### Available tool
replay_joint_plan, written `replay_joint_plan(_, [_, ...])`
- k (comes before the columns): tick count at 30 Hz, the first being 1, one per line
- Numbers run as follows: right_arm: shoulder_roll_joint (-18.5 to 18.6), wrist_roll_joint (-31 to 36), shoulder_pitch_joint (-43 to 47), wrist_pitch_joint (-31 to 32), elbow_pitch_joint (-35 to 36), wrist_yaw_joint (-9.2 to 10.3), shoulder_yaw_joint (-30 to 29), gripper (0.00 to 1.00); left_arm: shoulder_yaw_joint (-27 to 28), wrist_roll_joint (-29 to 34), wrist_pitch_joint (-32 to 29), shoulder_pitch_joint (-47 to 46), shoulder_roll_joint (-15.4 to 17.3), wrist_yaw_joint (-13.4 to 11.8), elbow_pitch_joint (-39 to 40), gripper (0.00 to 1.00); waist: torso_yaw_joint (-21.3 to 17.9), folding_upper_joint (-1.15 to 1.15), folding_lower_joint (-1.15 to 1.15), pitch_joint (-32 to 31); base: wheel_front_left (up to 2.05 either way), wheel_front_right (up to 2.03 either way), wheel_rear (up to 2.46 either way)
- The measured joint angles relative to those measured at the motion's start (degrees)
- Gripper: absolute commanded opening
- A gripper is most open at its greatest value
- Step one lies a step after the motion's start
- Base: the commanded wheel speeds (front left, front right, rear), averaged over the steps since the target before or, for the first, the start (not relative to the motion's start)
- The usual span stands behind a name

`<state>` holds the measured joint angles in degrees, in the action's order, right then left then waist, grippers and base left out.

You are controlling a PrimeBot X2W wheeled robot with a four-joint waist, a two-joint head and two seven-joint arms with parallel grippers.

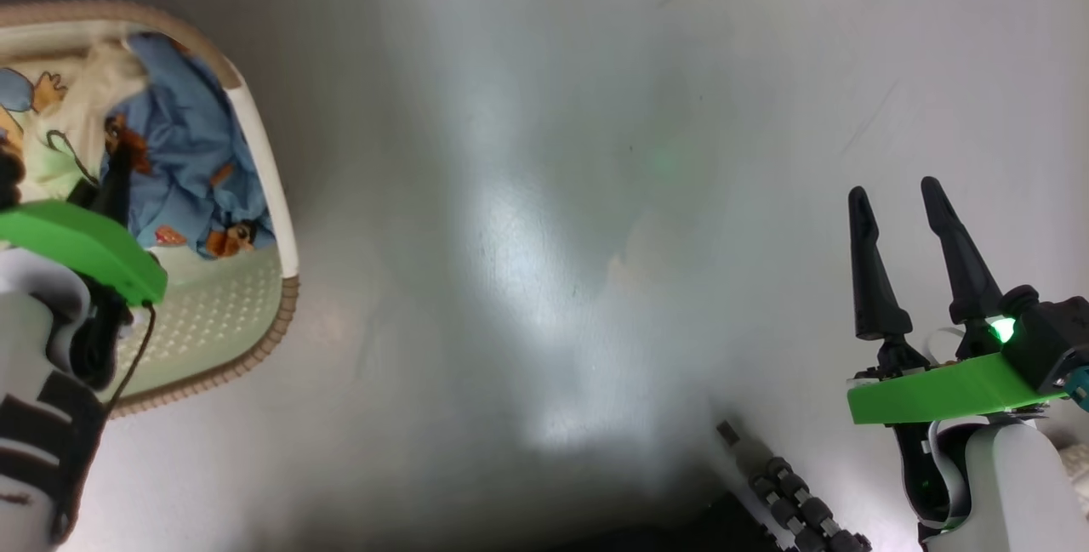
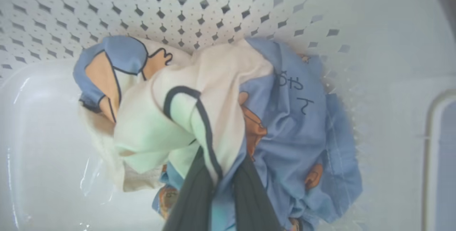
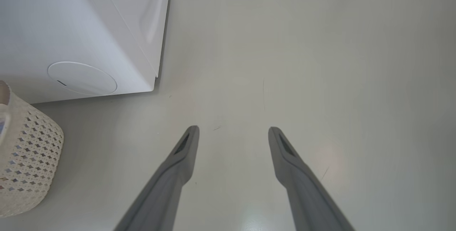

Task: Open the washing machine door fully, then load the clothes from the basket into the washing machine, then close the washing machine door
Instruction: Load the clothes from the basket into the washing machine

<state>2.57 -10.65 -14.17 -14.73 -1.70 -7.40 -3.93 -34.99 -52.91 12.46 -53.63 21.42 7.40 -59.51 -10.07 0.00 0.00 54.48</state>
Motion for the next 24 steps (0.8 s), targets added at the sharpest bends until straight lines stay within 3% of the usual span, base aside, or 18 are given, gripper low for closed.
replay_joint_plan(7, [0.0, 1.2, 0.0, 0.0, -0.5, 0.00, -0.5, 1.00, 0.4, -0.4, 1.8, 4.5, 0.7, 0.0, 2.2, 0.00, 1.0, 0.00, 0.00, -3.9, 0.00, 0.00, 0.00])
replay_joint_plan(16, [0.0, 3.4, 0.1, 0.0, -1.6, 0.00, -1.0, 1.00, 14.7, 8.9, 1.9, 12.7, -0.1, 0.0, 13.2, 0.00, 3.1, 0.00, 0.00, -9.8, 0.00, 0.00, 0.00])
replay_joint_plan(24, [0.0, 4.0, 1.8, 0.0, -3.2, 0.00, -1.4, 1.00, 26.9, 18.7, 1.9, 23.6, -4.6, 0.0, 23.6, 0.00, 4.5, 0.00, 0.00, -16.4, 0.00, 0.00, 0.00])
